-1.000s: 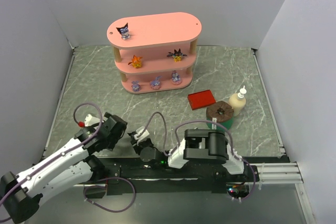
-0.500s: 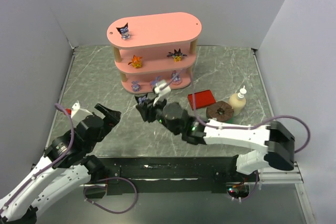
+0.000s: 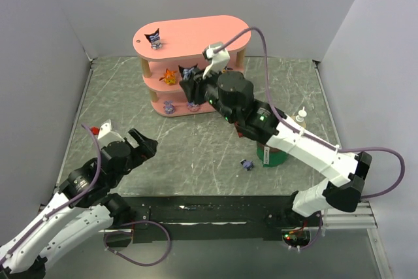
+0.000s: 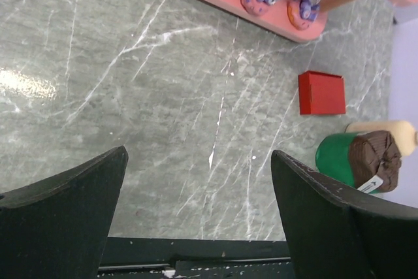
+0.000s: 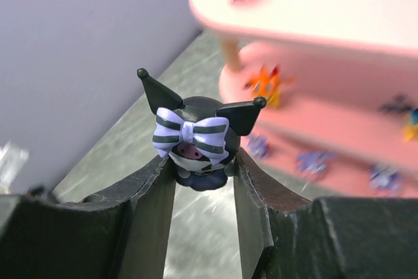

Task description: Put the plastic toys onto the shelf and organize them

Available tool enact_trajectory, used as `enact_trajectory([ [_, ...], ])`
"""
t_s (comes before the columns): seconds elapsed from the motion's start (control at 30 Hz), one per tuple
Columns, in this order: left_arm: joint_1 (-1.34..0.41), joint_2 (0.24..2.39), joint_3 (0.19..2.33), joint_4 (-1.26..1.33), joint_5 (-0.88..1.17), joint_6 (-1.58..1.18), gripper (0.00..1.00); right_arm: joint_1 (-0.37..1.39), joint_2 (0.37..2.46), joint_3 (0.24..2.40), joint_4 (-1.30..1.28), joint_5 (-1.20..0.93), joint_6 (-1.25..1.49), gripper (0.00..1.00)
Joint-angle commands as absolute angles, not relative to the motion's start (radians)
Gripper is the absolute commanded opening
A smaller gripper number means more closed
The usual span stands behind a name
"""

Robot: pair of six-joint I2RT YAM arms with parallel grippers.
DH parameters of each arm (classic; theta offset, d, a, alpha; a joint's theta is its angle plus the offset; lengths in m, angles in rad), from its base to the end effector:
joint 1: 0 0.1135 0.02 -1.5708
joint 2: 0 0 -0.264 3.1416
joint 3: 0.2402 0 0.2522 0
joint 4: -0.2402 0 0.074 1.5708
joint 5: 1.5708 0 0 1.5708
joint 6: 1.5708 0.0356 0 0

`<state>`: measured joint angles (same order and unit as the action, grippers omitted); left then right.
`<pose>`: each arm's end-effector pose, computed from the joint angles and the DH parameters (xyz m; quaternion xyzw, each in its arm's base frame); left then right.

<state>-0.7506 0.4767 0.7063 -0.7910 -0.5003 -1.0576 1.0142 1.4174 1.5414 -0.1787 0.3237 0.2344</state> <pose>0.0843 -0.0553 0.2928 -0.2480 0.8198 -0.2342 0.4600 0.1802 0.2682 0.4583 -0.1699 0.7050 0.3017 0.6189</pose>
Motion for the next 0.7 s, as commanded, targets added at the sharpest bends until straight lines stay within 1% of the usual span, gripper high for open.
enact_trajectory([
  [0.0, -0.753, 0.505, 0.712, -0.746, -0.468, -1.008, 0.96, 0.973, 1.482, 1.67, -0.181, 0.363, 0.126, 0.0],
  [0.2, -0.753, 0.483, 0.709, -0.724, -0.442, -0.983, 0.96, 0.9, 1.633, 1.83, -0.132, 0.345, 0.014, 0.0],
  [0.3, -0.753, 0.454, 0.693, -0.706, -0.426, -0.966, 0.96, 0.884, 1.713, 1.92, -0.132, 0.39, -0.055, 0.0],
  [0.47, -0.753, 0.431, 0.69, -0.701, -0.428, -0.966, 0.96, 0.839, 1.791, 2.043, -0.164, 0.356, -0.041, 0.0],
  [0.67, -0.753, 0.442, 0.696, -0.715, -0.434, -0.985, 0.96, 0.801, 1.838, 2.098, -0.196, 0.347, -0.04, 0.0],
])
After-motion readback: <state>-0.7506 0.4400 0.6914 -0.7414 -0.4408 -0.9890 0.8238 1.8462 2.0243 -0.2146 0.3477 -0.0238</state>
